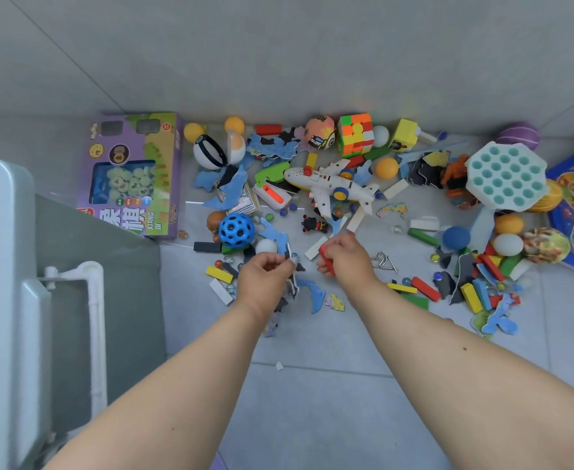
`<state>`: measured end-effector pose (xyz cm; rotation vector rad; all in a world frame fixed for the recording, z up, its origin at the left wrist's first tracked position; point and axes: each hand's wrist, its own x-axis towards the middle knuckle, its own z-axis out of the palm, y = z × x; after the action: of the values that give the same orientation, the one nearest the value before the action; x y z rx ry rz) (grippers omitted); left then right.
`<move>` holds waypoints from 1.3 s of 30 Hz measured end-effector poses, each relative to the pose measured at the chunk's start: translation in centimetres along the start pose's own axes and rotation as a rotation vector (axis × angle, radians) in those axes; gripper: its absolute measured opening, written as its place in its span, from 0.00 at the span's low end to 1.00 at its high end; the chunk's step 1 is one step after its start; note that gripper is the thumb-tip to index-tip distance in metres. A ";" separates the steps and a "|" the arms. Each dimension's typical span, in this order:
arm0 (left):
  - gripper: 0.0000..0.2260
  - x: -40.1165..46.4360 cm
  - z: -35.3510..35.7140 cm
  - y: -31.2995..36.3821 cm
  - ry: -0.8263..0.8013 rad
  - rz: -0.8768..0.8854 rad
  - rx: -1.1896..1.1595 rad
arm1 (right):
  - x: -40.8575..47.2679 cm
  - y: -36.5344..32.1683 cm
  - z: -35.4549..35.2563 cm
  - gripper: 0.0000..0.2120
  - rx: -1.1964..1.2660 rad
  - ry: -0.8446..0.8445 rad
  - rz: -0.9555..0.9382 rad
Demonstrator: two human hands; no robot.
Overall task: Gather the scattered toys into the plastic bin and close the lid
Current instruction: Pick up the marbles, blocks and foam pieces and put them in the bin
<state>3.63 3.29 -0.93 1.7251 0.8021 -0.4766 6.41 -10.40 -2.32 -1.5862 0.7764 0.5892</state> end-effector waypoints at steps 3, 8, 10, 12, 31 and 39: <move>0.08 -0.5 0.3 0.4 -0.057 -0.074 -0.123 | -0.9 -0.3 1.0 0.05 0.176 -0.118 0.096; 0.10 -0.8 0.6 0.2 -0.061 -0.069 -0.211 | -1.5 0.3 2.1 0.06 0.207 -0.240 0.096; 0.07 0.1 -0.2 -0.1 0.115 -0.010 -0.029 | -1.5 0.3 1.9 0.04 0.201 -0.228 0.123; 0.06 0.9 -1.1 0.0 0.272 0.030 0.192 | -1.4 0.4 1.5 0.05 0.179 -0.199 0.145; 0.19 -0.5 0.8 1.4 -0.159 0.382 0.414 | -1.8 -1.2 0.9 0.05 0.190 -0.163 0.113; 0.30 4.4 -4.2 2.9 0.309 0.230 0.853 | -2.2 -1.2 0.2 0.06 0.372 -0.195 0.199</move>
<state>8.44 8.01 -0.70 2.6985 0.6318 -0.4255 5.89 -9.76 0.10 -1.1021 0.8457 0.6872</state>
